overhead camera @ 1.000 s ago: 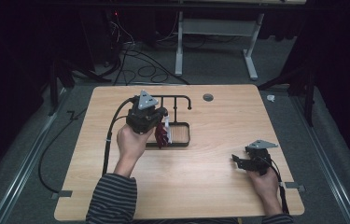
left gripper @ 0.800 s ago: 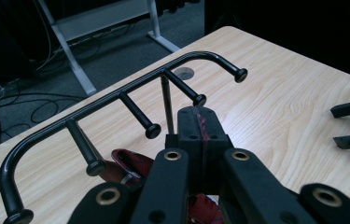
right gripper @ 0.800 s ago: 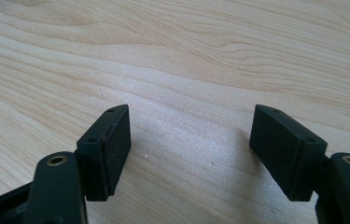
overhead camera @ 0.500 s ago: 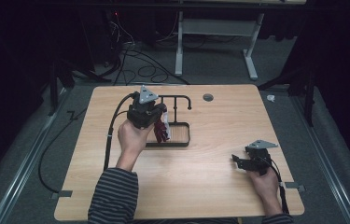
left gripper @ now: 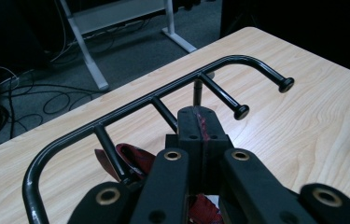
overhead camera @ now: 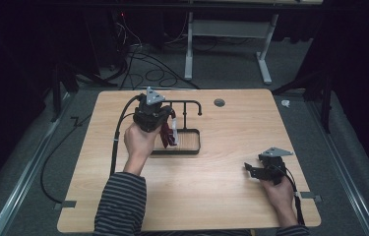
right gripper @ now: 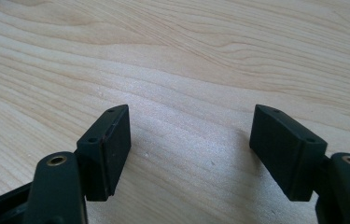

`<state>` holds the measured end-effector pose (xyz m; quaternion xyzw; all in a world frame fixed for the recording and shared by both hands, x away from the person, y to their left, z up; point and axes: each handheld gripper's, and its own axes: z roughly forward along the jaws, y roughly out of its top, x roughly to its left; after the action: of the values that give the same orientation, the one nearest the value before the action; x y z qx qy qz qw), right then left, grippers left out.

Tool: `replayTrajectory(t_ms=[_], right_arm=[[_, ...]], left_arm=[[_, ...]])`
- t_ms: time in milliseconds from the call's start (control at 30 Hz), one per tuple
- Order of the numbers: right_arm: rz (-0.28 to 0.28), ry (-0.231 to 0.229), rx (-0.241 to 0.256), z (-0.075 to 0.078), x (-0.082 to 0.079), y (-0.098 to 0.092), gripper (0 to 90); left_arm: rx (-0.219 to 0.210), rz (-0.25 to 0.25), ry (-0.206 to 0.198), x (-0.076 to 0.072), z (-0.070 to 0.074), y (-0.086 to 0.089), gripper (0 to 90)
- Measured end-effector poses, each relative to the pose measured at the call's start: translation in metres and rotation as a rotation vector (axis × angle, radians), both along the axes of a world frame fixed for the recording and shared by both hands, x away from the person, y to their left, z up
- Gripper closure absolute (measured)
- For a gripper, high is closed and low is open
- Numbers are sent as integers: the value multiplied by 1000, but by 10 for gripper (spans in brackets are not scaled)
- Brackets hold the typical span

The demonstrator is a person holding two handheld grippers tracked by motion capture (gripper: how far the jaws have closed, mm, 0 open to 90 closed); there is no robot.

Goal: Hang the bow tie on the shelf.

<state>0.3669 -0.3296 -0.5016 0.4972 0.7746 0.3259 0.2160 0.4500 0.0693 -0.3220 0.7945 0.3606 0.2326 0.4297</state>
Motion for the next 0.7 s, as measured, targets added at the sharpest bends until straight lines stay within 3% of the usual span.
replayTrajectory(t_ms=[267, 700], right_arm=[[1, 0, 0, 0, 0, 0, 302], [3, 0, 0, 0, 0, 0, 302]], left_arm=[[24, 15, -9, 7, 0, -7, 900], [28, 52, 6, 17, -4, -8, 900]])
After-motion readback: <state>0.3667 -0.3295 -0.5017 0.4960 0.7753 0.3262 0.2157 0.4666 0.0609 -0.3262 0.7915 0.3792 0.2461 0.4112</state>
